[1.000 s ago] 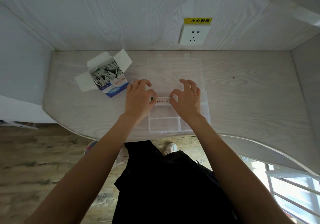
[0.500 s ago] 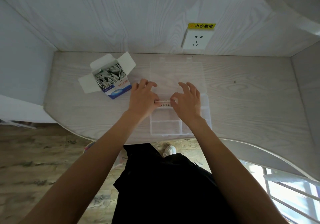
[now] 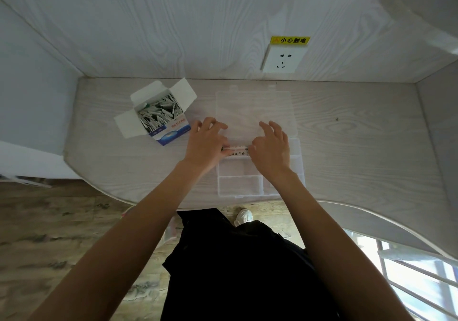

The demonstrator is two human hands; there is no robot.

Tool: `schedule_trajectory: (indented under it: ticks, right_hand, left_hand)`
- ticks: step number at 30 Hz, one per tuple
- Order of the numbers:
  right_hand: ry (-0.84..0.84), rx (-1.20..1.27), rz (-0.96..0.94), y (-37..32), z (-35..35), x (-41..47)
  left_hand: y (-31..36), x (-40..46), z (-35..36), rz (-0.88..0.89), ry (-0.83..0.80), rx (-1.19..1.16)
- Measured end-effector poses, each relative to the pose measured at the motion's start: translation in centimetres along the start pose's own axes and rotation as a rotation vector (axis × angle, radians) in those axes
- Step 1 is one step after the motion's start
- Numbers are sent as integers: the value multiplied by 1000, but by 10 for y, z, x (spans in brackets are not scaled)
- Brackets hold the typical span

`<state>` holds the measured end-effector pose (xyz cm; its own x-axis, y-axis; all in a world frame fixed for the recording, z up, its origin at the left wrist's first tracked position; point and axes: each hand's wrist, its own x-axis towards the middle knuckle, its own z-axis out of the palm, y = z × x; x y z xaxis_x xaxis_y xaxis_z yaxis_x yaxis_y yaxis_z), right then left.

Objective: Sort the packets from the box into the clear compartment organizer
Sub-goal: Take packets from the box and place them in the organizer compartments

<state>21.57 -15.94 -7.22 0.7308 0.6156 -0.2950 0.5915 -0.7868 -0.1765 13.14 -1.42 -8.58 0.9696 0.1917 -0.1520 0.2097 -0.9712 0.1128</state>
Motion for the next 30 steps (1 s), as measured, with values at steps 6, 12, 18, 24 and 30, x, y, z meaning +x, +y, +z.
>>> schedule_trajectory:
  ticks: [6,12,18,24,30]
  right_hand:
    - [229,314,-74,8,-1,-8]
    - [63,606,-229,6,-37,-13]
    - [128,674,-484,-60,-73,16]
    - [142,300,-625,-138,-54,65]
    - [144,-179,-538,-163,-46,78]
  left_hand:
    - [4,-6,2,0,73,-29]
    - [9,-40,-30,-25,272,-245]
    - [-46,-81,-60,-257,676,-177]
    - [-101,-78,-44,-618,315,-311]
    - [-101,-72,-35,-656,297,-253]
